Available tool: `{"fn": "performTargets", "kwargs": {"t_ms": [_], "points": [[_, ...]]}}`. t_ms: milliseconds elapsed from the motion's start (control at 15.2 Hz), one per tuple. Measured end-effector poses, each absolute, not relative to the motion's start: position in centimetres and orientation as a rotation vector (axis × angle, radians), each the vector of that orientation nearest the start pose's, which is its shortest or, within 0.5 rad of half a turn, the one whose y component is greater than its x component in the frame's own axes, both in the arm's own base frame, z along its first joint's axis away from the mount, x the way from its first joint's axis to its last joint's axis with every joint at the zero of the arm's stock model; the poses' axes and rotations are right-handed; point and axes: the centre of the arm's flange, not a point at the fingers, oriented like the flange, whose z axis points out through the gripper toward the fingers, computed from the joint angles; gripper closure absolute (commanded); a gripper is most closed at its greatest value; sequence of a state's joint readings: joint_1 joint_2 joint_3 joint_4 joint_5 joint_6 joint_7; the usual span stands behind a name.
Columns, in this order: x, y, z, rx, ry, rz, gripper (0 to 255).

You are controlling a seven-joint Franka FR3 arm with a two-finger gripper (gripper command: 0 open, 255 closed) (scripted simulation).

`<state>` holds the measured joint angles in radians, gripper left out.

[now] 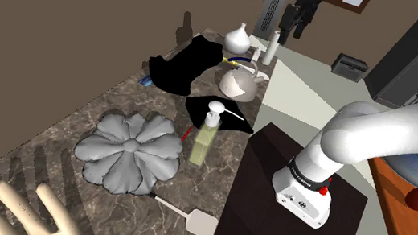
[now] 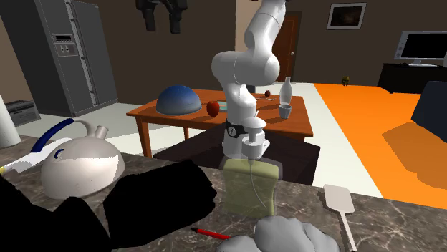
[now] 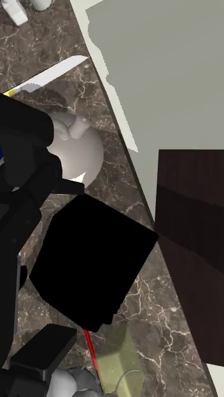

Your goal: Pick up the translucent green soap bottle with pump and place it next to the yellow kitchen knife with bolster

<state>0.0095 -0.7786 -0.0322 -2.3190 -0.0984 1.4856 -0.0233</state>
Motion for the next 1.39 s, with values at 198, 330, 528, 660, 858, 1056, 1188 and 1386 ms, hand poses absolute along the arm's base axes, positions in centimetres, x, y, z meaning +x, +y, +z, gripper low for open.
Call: {"fn": "performTargets", "kwargs": {"t_ms": [198,330,528,660,858,1056,1188,1386], "points": [[29.8,-0.7,59.2,-3.218,-0.025,0.079,0],[29.6,1.4,57.6,-3.221,-0.050,0.062,0],[29.3,4.9,56.1,-3.226,-0.093,0.033,0],[29.1,7.2,54.7,-3.228,-0.120,0.013,0],[28.9,10.8,53.0,-3.231,-0.163,-0.017,0],[28.1,14.4,51.1,-3.233,-0.206,-0.047,0],[27.7,16.8,49.6,-3.235,-0.233,-0.067,0],[27.3,20.1,47.4,-3.236,-0.275,-0.096,0]]}}
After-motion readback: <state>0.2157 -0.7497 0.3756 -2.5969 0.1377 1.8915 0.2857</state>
